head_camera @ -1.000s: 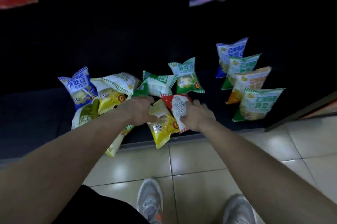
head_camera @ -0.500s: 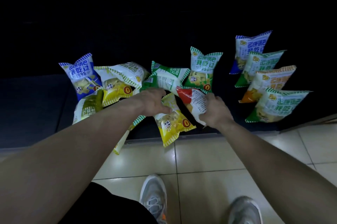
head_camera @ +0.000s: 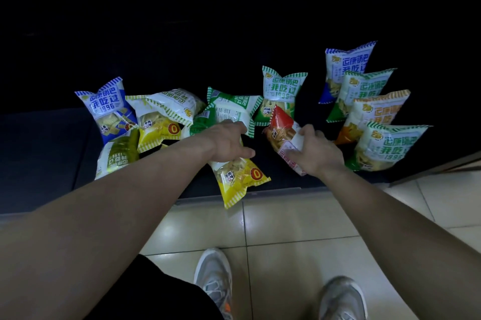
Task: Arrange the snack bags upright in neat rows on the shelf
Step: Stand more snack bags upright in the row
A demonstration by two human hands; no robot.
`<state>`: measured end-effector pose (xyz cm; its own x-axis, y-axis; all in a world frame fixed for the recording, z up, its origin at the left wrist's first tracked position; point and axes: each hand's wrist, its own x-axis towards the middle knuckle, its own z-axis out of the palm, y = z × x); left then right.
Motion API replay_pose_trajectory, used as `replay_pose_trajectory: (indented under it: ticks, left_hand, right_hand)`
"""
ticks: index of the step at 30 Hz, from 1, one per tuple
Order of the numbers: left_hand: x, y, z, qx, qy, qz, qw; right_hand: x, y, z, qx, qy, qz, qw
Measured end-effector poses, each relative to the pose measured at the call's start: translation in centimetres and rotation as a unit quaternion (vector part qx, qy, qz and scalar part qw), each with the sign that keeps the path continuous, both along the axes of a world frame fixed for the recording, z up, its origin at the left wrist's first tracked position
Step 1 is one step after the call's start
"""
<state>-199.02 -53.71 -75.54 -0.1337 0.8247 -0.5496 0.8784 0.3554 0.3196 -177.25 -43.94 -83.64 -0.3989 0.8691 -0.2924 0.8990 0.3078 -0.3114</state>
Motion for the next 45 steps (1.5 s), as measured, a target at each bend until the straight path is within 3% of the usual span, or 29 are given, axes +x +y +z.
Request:
replay_pose_trajectory:
  ticks: [4,11,16,19,24,29,36,41,45]
  left_hand:
    - [0.4,0.4,-0.2,-0.002,-0.001,0.000,1.000]
    - [0.3,0.7,0.0,0.021,-0.013,0.011,1.000]
    - [1.0,0.8,2.5,0.141,-0.023,0.010,0.990]
    - [3.3,0.7,4.6,0.189,-0.032,-0.048,0.980]
    - [6.7,0.0,6.5,0.166,0.047,-0.173,0.970]
    - [7.1,-0.5,7.4,0.198,0.097,-0.174,0.960]
    - [5.0,-0.7,6.6,0.194,-0.080,-0.010,0.978]
    - [4.9,-0.1,5.9,0.196,-0.266,0.081,0.940]
    - [5.4,0.1,5.3,0.159,-0.297,0.071,0.939]
  right_hand:
    - [-1.1,0.2,-0.6,0.032,-0.046,-0.005,0.998]
    - [-0.9,2.4,2.1,-0.056,-0.024,0.036,0.997]
    - [2.1,2.3,9.6,-0.060,-0.050,0.132,0.988]
    - [4.5,0.8,13.3,-0.033,-0.072,0.176,0.981]
    - [6.9,-2.5,15.6,-0.041,0.003,0.174,0.984]
    - [6.8,-3.1,15.5,-0.035,0.062,0.163,0.984]
    - [9.1,-0.7,14.8,-0.044,0.264,0.032,0.963]
    - [9.9,-0.3,13.6,-0.121,0.286,0.027,0.950]
    - [9.7,0.6,13.9,-0.101,0.297,0.012,0.949]
